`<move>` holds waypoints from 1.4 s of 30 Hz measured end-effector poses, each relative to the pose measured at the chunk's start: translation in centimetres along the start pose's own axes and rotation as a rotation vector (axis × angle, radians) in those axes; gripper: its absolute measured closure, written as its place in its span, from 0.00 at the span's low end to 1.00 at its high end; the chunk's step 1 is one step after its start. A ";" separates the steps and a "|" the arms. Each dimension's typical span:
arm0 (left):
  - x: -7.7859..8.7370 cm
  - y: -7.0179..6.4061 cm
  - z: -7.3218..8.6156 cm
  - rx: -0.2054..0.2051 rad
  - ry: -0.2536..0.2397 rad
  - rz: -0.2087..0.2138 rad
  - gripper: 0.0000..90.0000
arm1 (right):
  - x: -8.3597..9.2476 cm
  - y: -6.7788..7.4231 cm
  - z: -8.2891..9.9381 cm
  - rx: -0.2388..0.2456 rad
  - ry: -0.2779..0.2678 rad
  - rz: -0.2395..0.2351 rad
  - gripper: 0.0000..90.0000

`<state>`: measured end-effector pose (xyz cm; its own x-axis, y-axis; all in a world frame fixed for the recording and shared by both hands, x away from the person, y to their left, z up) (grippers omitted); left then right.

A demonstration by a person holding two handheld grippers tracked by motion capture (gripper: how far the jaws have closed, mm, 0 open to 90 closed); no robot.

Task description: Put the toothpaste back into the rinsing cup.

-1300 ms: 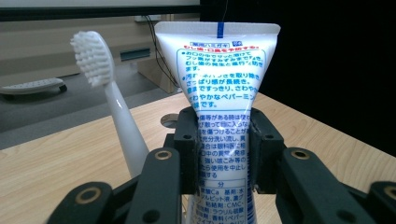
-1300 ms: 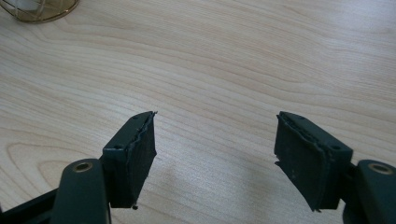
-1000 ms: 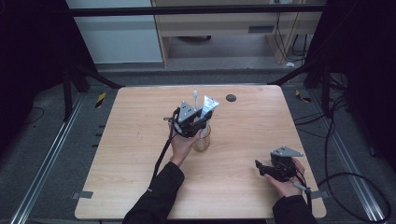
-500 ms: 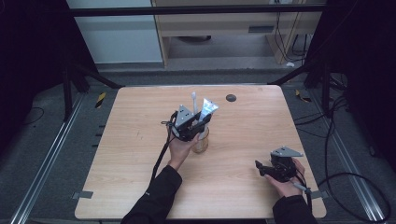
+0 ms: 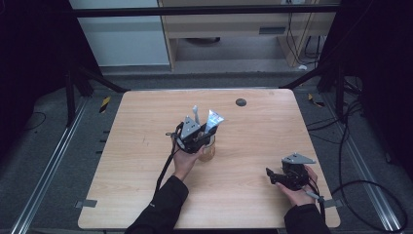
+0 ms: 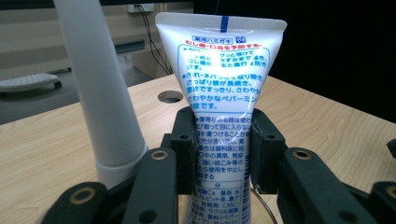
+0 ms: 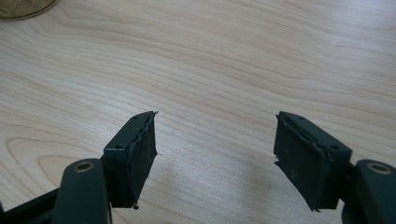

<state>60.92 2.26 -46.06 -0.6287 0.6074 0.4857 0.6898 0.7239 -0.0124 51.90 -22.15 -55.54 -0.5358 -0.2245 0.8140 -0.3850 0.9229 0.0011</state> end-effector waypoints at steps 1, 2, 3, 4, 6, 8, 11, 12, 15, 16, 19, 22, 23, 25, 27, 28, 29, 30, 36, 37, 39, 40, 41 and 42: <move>0.0 -0.1 0.0 -0.001 0.000 -0.007 0.74 | 0.0 0.0 0.0 -0.001 -0.001 0.001 0.33; 0.0 -0.1 0.1 -0.003 0.005 -0.011 0.73 | 0.0 0.0 0.0 -0.003 0.000 -0.001 0.33; 0.0 -0.1 0.1 -0.006 0.006 -0.012 0.73 | 0.0 0.0 0.0 -0.003 0.000 0.000 0.33; 0.1 -0.1 0.2 -0.010 0.015 -0.015 0.73 | 0.1 0.0 0.0 -0.001 -0.002 0.001 0.33; 0.2 -0.1 0.4 -0.015 0.025 -0.021 0.72 | 0.1 0.0 0.0 -0.006 -0.002 -0.002 0.33; 0.4 0.1 0.6 -0.008 0.042 -0.021 0.70 | 0.1 0.0 0.0 -0.005 -0.002 0.000 0.33; 0.3 0.4 1.5 -0.010 0.096 -0.047 0.68 | 0.1 0.0 0.0 -0.001 -0.003 0.001 0.33; 0.2 0.4 1.9 -0.006 0.109 -0.049 0.68 | 0.1 0.1 0.0 -0.003 -0.001 -0.001 0.33; 0.1 0.5 2.8 -0.016 0.145 -0.064 0.67 | 0.1 0.1 -0.1 -0.005 -0.004 -0.004 0.33; 0.1 0.5 2.9 -0.019 0.138 -0.061 0.67 | 0.1 0.1 -0.1 -0.005 -0.004 -0.003 0.33; 0.5 0.6 2.7 -0.010 0.128 -0.061 0.63 | 0.2 0.2 0.0 -0.005 -0.002 -0.007 0.33; 0.7 0.5 2.8 -0.009 0.131 -0.056 0.62 | 0.2 0.1 -0.1 0.002 -0.005 0.002 0.33; 0.9 0.5 2.8 -0.010 0.125 -0.052 0.61 | 0.2 0.0 -0.1 0.002 -0.006 0.002 0.33; 1.3 0.2 2.5 0.002 0.109 -0.030 0.52 | 0.2 0.0 -0.1 0.000 -0.006 0.003 0.32; 1.6 0.2 2.4 0.012 0.109 -0.032 0.48 | 0.2 0.0 0.0 0.000 -0.005 0.006 0.32; 1.7 0.3 2.4 0.010 0.117 -0.035 0.46 | 0.2 0.0 -0.1 0.003 -0.006 0.007 0.32; 1.9 0.3 2.5 0.006 0.123 -0.040 0.45 | 0.2 0.0 0.0 0.001 -0.004 0.009 0.32; 2.0 0.4 2.5 0.012 0.127 -0.041 0.44 | 0.2 0.0 0.0 -0.001 -0.004 0.010 0.32; 3.2 0.4 2.8 -0.023 0.164 -0.067 0.39 | 0.6 -0.2 0.0 -0.010 -0.015 0.014 0.30; 3.5 0.5 3.0 -0.027 0.172 -0.075 0.38 | 0.7 -0.2 -0.1 -0.011 -0.018 0.014 0.30; 4.0 0.6 3.3 -0.030 0.185 -0.078 0.36 | 0.8 -0.2 -0.1 -0.011 -0.021 0.017 0.29; 4.3 0.6 3.5 -0.029 0.188 -0.073 0.35 | 0.8 -0.2 -0.1 -0.012 -0.021 0.017 0.29; 4.6 0.7 3.7 -0.031 0.193 -0.070 0.35 | 0.8 -0.2 -0.1 -0.013 -0.022 0.018 0.29; 4.9 0.7 4.0 -0.034 0.202 -0.069 0.34 | 0.8 -0.2 0.0 -0.017 -0.021 0.018 0.29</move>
<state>56.88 7.11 -47.19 -0.5926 0.4759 0.6498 0.6610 0.7484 0.0547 51.56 -22.48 -54.85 -0.5580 -0.2140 0.8018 -0.3627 0.9319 -0.0037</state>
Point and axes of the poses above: each handheld gripper's, and its own axes: x roughly backward along the jaws, z roughly out of its underside, y roughly to its left, the point moved 10 cm from there along -x, roughly forward along the jaws, and after that the axes turned 14 degrees about y, right-handed, at the moved point
